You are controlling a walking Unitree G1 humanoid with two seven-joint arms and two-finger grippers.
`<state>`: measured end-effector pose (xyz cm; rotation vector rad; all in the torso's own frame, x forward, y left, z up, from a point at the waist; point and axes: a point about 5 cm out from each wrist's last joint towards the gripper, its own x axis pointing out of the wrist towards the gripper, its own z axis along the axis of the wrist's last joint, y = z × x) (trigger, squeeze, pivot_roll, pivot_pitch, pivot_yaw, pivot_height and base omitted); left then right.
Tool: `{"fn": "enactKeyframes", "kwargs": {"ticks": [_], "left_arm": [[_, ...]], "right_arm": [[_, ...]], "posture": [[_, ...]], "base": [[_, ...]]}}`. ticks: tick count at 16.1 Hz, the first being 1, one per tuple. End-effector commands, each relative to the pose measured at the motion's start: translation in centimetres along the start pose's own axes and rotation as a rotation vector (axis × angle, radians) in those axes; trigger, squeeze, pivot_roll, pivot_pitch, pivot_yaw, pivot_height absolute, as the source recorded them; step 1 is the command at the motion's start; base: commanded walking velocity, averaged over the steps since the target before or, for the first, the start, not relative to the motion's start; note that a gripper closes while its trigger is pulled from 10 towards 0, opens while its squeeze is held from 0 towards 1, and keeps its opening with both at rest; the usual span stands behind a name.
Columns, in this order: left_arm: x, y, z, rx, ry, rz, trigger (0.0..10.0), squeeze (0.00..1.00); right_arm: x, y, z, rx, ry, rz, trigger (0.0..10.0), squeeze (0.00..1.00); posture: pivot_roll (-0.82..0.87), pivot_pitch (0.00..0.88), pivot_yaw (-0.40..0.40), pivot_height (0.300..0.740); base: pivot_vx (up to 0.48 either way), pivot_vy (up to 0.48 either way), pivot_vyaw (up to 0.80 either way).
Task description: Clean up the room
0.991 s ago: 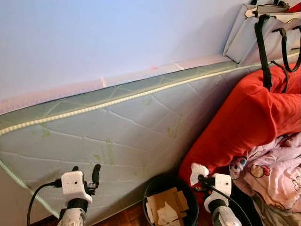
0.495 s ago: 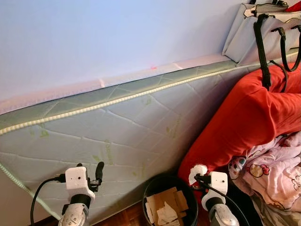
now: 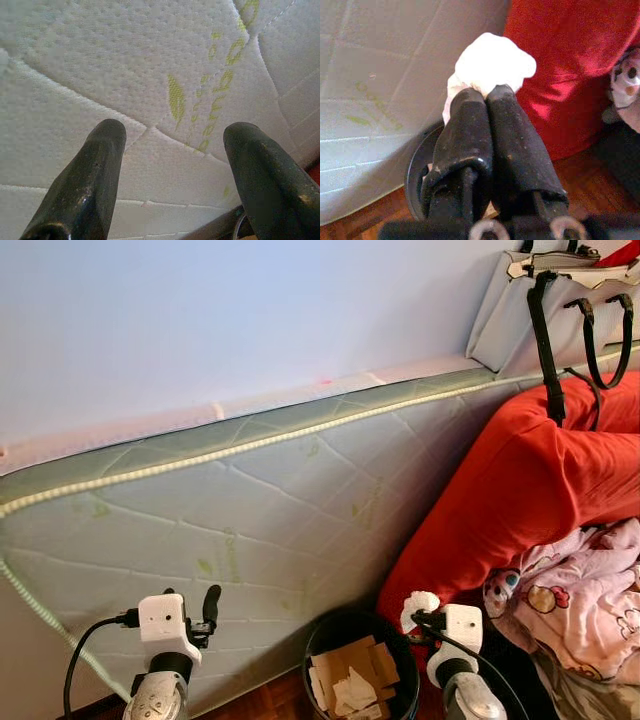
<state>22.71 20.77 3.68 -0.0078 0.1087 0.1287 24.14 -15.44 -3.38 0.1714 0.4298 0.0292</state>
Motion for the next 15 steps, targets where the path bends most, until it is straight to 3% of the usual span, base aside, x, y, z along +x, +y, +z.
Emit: {"fn": "enactKeyframes", "kwargs": {"ticks": [1,3,12,15], "left_arm": [[-0.18,-0.16,-0.20,-0.004,0.017,-0.001,10.0,0.00],[-0.18,-0.15,-0.18,-0.002,0.017,0.001,10.0,0.00],[-0.14,-0.15,-0.25,-0.001,0.025,0.002,10.0,0.00],[-0.08,-0.19,-0.27,-0.001,0.028,-0.001,10.0,0.00]], "right_arm": [[0.11,0.05,0.09,-0.008,0.003,0.010,10.0,0.00],[0.00,-0.01,0.22,0.016,-0.024,0.009,10.0,0.00],[0.32,0.48,-0.20,-0.022,0.045,0.020,10.0,0.00],[0.27,0.52,0.13,-0.003,0.003,0.030,10.0,0.00]], "posture": [[0.10,0.000,-0.096,0.675],[0.10,0.000,-0.097,0.675],[0.11,0.000,-0.097,0.675],[0.11,0.000,-0.096,0.655]], "base": [[0.000,0.000,0.00],[0.000,0.000,0.00],[0.000,0.000,0.00],[0.000,0.000,0.00]]}}
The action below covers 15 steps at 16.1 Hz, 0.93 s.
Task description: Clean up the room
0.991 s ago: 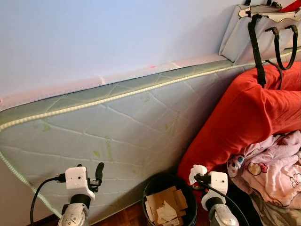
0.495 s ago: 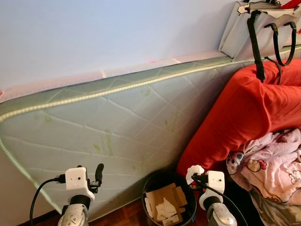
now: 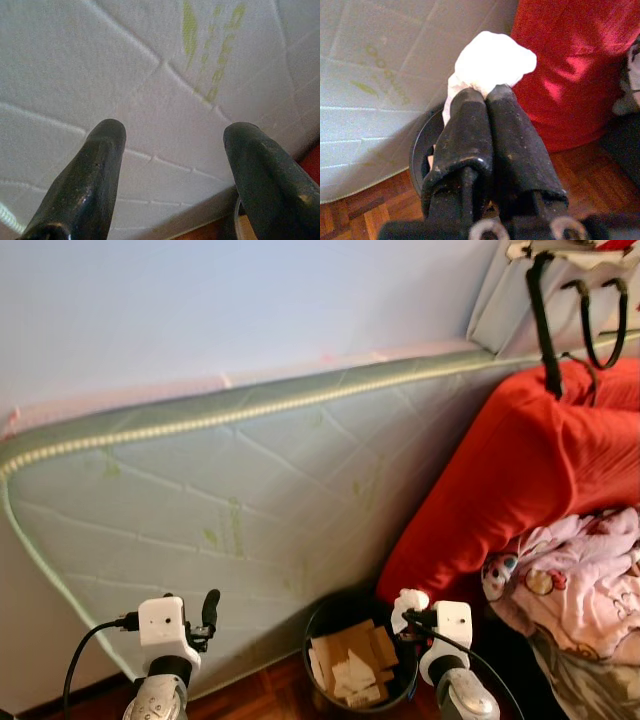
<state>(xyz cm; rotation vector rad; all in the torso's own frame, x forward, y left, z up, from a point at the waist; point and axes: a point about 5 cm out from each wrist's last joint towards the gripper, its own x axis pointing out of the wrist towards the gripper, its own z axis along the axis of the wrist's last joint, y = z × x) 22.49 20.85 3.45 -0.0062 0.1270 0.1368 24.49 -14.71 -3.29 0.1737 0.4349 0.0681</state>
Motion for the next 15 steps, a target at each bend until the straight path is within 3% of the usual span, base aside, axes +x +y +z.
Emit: {"fn": "enactKeyframes", "kwargs": {"ticks": [1,15], "left_arm": [[0.12,-0.30,-0.02,-0.002,0.010,-0.010,10.0,0.00],[0.12,-0.30,-0.02,-0.002,0.010,-0.010,10.0,0.00]], "right_arm": [[-0.06,-0.24,0.02,0.001,-0.005,-0.008,10.0,0.00],[-0.06,-0.24,0.02,0.001,-0.005,-0.008,10.0,0.00]], "posture": [[0.11,0.000,-0.096,0.655],[0.11,0.000,-0.096,0.655]], "base": [[0.000,0.000,0.00],[0.000,0.000,0.00]]}}
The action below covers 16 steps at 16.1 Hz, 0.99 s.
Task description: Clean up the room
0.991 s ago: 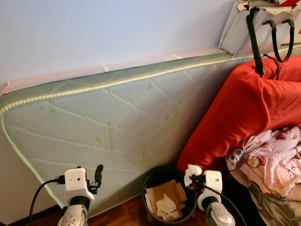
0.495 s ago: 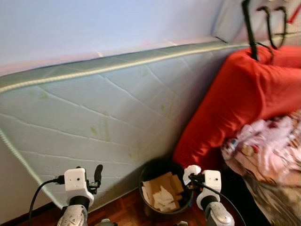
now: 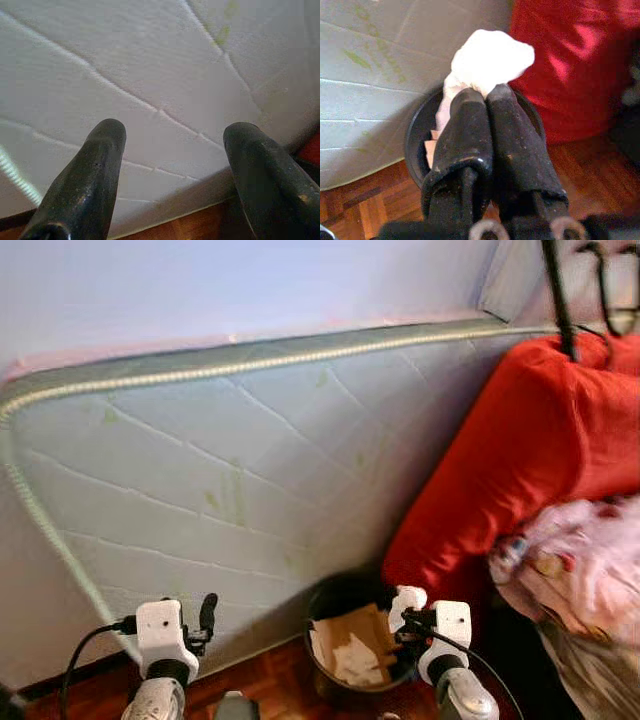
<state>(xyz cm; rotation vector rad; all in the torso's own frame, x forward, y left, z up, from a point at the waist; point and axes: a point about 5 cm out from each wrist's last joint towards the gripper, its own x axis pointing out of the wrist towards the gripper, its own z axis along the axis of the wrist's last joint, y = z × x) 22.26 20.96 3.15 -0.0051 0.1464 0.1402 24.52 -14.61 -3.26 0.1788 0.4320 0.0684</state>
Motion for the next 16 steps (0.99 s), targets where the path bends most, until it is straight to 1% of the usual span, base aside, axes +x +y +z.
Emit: {"fn": "enactKeyframes", "kwargs": {"ticks": [1,2,3,5,13,16], "left_arm": [[0.3,-0.4,0.3,-0.004,-0.009,-0.014,10.0,0.00],[0.3,-0.4,0.3,-0.004,-0.008,-0.014,10.0,0.00],[0.3,-0.6,0.2,-0.003,0.010,-0.035,10.0,0.00],[0.3,-0.7,0.2,-0.002,0.009,-0.035,10.0,0.00],[0.3,-0.7,0.1,0.003,0.017,-0.034,10.0,0.00],[0.3,-0.7,0.2,0.003,0.017,-0.032,10.0,0.00]], "right_arm": [[-0.1,-0.3,0.0,-0.003,-0.002,-0.009,10.0,0.00],[-0.1,-0.3,0.0,-0.007,0.002,-0.010,10.0,0.00],[0.2,0.5,-0.4,-0.036,0.050,0.020,10.0,0.00],[0.1,0.4,-0.2,-0.025,0.020,0.017,10.0,0.00],[0.2,0.6,-0.2,-0.032,0.036,0.029,10.0,0.00],[0.3,0.7,-0.3,-0.050,0.045,0.045,10.0,0.00]], "posture": [[0.11,0.000,-0.096,0.655],[0.11,0.000,-0.095,0.655],[0.11,0.000,-0.092,0.640],[0.11,0.000,-0.092,0.625],[0.12,0.000,-0.094,0.625],[0.12,0.000,-0.095,0.625]], "base": [[0.000,0.000,0.00],[0.000,0.000,0.00],[0.000,0.000,0.00],[0.000,0.000,0.00],[0.000,0.000,0.00],[0.000,0.000,0.00]]}}
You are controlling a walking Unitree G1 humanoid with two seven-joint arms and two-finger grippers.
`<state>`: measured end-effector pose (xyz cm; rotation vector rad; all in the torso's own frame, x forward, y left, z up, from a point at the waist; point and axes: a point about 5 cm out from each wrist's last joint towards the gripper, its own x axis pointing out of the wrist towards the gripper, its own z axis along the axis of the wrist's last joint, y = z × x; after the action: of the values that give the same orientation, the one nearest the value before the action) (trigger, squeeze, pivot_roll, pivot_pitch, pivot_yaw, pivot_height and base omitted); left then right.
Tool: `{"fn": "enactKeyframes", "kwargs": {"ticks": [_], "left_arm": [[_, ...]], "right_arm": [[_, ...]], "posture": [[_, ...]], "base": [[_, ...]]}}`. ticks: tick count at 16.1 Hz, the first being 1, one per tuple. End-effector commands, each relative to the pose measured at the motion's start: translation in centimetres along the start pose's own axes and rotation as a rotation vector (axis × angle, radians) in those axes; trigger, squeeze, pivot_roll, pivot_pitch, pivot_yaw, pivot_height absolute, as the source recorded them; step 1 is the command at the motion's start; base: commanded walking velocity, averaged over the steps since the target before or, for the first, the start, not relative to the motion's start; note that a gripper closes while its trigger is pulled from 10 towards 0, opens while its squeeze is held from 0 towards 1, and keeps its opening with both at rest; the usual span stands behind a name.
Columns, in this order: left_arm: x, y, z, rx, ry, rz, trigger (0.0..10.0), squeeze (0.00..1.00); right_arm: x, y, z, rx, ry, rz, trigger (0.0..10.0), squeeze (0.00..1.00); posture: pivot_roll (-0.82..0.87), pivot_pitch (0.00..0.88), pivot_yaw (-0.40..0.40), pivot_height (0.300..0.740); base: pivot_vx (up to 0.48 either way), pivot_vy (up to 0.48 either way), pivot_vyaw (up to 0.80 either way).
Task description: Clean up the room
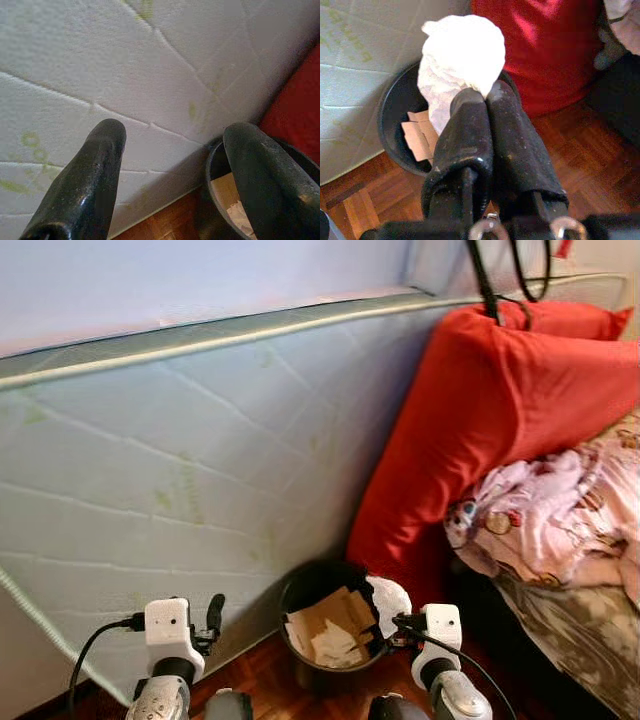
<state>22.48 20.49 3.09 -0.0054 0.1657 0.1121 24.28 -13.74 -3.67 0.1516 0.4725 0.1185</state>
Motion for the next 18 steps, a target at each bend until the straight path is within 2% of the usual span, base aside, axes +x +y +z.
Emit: {"fn": "enactKeyframes", "kwargs": {"ticks": [1,5,15,18], "left_arm": [[0.16,-0.13,0.27,0.001,-0.004,-0.004,10.0,0.00],[0.16,-0.03,0.34,0.003,-0.003,-0.006,10.0,0.00],[0.15,0.03,0.54,0.013,-0.002,-0.017,10.0,0.00],[0.08,-0.03,0.59,0.013,-0.002,-0.018,10.0,0.00]], "right_arm": [[0.23,0.06,0.40,-0.019,-0.004,0.024,10.0,0.00],[0.26,0.20,0.40,-0.015,-0.006,0.020,10.0,0.00],[0.30,-0.09,0.12,-0.011,0.031,-0.007,10.0,0.00],[0.53,0.44,0.27,-0.051,0.045,0.042,10.0,0.00]], "posture": [[0.12,0.000,-0.094,0.625],[0.12,0.000,-0.089,0.625],[0.12,0.000,-0.081,0.625],[0.13,0.000,-0.083,0.625]], "base": [[0.000,0.000,0.00],[0.000,0.000,0.72],[0.265,0.000,0.00],[0.312,0.000,0.00]]}}
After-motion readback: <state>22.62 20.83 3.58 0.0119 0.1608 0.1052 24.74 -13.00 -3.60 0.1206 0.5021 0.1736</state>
